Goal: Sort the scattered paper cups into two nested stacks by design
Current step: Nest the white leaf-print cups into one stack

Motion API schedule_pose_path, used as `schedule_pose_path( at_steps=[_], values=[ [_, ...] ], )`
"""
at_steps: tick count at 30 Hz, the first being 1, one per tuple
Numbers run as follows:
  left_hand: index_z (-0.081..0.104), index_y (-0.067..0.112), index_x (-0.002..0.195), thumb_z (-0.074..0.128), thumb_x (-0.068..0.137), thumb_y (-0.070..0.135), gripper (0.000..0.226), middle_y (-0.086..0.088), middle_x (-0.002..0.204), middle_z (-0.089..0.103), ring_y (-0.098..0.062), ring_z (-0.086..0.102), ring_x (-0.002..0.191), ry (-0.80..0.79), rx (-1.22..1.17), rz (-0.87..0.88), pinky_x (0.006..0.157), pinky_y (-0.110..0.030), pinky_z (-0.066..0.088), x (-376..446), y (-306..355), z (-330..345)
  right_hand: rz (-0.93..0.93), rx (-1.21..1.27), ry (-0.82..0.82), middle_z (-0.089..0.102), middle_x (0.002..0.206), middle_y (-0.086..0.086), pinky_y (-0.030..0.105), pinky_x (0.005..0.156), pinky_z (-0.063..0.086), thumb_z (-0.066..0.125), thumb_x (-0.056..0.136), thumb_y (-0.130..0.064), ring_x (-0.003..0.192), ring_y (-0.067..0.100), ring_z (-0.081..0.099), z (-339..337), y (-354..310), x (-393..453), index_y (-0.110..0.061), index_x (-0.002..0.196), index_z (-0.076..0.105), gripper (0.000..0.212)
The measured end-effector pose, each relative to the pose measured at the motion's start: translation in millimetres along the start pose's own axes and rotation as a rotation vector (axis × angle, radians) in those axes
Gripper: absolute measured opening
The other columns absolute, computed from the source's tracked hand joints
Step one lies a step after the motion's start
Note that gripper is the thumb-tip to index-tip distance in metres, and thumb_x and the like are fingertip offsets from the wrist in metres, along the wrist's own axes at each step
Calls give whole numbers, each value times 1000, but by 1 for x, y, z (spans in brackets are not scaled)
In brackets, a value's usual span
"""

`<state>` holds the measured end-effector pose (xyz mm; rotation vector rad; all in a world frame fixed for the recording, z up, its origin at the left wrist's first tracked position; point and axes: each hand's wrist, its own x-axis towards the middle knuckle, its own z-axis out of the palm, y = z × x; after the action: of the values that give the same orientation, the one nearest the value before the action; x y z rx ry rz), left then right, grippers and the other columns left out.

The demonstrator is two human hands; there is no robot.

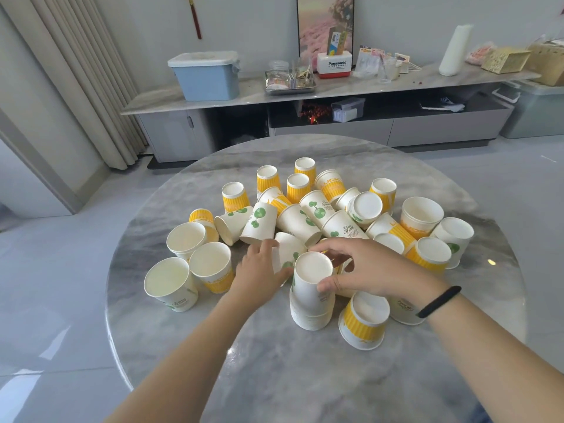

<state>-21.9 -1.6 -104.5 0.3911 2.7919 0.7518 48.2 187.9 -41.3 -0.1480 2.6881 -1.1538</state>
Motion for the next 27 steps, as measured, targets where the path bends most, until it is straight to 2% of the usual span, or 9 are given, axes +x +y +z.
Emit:
schedule_pose_path(
  at_steps=[3,6,8,11,14,17,20,24,27],
  values=[
    [32,15,128,65,81,33,60,-15,128,47,-34,49,115,40,-106,-38,94,-42,42,2,0,8,14,-21,-32,62,115,-11,25,86,47,79,65,-42,106,8,57,-4,-1,-1,-39,116,56,56],
    [37,19,122,71,74,34,60,-10,120,50,-26,50,102,81,-217,-63,80,-33,42,5,1,2,51,-21,-30,60,116,-7,25,89,46,80,65,-40,108,11,56,-11,-2,-5,-37,119,54,60],
    [43,25,115,72,72,38,53,-8,115,55,-25,54,103,195,-301,-72,81,-33,45,4,6,-10,74,-17,-10,59,116,-8,25,92,46,80,65,-39,108,9,56,-16,-2,-9,-36,121,54,62],
    [47,34,113,68,71,44,48,-4,116,52,-23,53,109,373,-510,-10,91,-39,47,-10,24,-39,92,-45,13,59,115,-11,26,92,48,80,65,-42,106,6,56,-24,-6,-14,-36,122,53,63],
    [37,38,109,61,67,54,51,8,107,51,-18,52,106,452,-608,161,86,-36,46,-38,43,-65,83,-51,72,61,112,-10,25,88,49,78,66,-44,99,4,58,-31,-11,-19,-37,116,56,54],
    [34,39,104,59,72,52,42,13,101,50,-16,49,99,478,-405,343,77,-29,40,-62,57,-73,99,-82,133,62,110,-7,25,87,48,76,69,-43,99,8,59,-39,-12,-29,-35,112,56,49],
    [48,31,114,50,71,58,50,13,103,52,-17,44,97,439,-99,444,77,-24,32,-72,64,-65,171,-213,119,59,118,-3,27,87,46,77,69,-39,107,14,57,-42,-8,-42,-29,123,52,60],
    [46,35,132,47,74,55,61,3,108,59,-21,43,99,423,75,505,86,-25,33,-73,74,-61,231,-362,84,56,128,4,23,80,36,74,74,-35,117,18,53,-38,0,-51,-24,129,49,62],
    [37,38,139,48,77,54,65,1,111,56,-23,40,104,357,175,458,91,-28,30,-74,79,-59,241,-397,80,54,132,3,23,81,37,72,76,-33,121,19,51,-35,6,-56,-24,129,49,58]
  ],
)
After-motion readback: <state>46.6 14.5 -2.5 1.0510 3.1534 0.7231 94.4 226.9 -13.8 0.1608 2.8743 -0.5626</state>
